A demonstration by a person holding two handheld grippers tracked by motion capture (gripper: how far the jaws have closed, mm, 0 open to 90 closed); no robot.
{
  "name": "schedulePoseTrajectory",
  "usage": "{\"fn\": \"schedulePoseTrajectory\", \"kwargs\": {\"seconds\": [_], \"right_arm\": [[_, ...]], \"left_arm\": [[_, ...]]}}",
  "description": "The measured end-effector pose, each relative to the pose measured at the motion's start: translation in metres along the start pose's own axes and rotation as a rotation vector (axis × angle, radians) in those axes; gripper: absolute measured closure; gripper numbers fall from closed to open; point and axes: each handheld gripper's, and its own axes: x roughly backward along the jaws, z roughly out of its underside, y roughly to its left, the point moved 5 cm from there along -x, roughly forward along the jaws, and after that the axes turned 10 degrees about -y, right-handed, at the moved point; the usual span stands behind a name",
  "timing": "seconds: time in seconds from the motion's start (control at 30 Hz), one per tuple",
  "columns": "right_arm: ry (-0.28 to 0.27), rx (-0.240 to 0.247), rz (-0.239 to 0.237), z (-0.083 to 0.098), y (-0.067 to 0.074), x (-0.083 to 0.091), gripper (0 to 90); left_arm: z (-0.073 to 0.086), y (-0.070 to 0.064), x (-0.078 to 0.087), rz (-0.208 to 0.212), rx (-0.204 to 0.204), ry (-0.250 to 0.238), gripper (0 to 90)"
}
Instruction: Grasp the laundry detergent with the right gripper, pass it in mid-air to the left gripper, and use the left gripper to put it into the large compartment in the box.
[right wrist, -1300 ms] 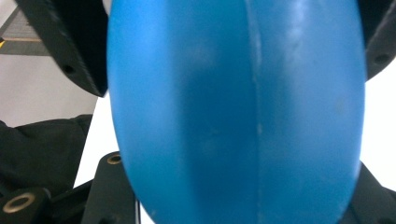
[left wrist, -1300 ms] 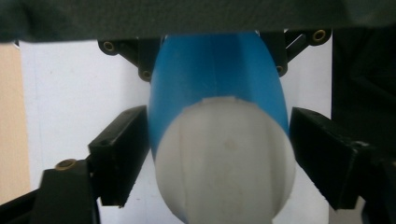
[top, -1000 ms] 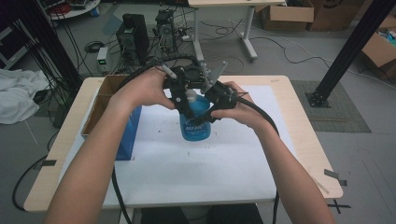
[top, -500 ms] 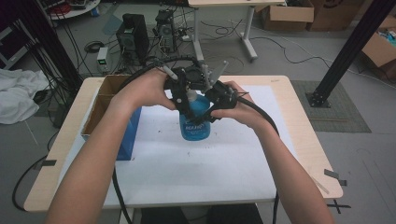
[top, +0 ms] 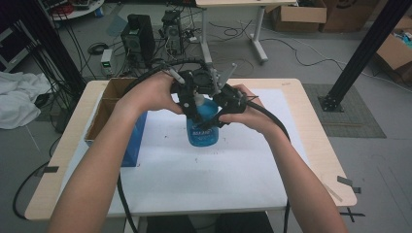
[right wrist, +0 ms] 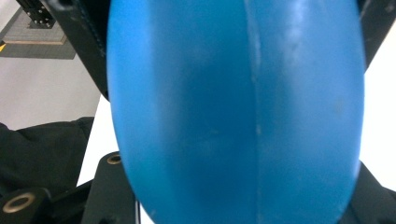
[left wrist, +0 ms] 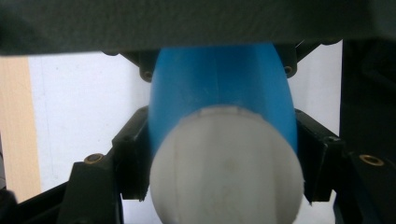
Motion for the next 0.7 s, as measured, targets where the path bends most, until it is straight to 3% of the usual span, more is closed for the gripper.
{"fn": "schedulePoseTrajectory", "kwargs": {"seconds": [0.7], "right_arm": [[-0.004, 0.0, -0.002, -0.0004, -0.0005, -0.0012, 44.8]], "left_arm": [[0.0013, 0.0, 0.0003, -0.016, -0.002, -0.012, 37.7]]}}
